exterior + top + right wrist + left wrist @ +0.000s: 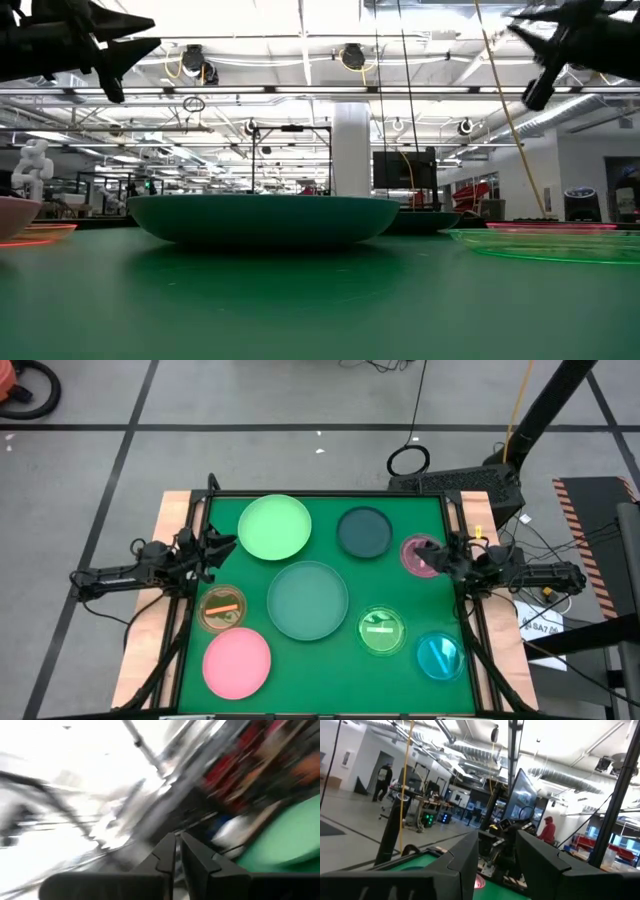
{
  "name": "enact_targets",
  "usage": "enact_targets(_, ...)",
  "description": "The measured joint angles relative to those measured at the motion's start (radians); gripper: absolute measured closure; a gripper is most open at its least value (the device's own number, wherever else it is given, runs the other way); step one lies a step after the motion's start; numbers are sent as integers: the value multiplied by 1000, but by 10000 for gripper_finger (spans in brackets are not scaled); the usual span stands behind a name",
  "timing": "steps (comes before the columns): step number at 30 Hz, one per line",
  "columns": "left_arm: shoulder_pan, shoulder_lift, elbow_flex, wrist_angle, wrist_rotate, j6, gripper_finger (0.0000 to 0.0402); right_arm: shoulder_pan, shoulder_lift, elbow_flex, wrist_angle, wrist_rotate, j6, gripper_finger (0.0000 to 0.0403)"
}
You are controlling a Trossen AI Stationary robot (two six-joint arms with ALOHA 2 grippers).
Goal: Stack plastic plates
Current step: Stack the dark green plate on top of the light green plate
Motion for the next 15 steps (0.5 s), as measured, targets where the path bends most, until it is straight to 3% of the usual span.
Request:
enact_targets(4, 0, 0, 0, 0, -1, -2, 263, 0, 0, 0, 17, -92, 65, 381)
enact_targets(12, 0, 0, 0, -9, -3, -5, 263, 0, 0, 0, -16, -92, 0, 381)
enact_targets(15, 0, 0, 1, -24, -3, -12, 263, 0, 0, 0, -28, -149, 125, 381)
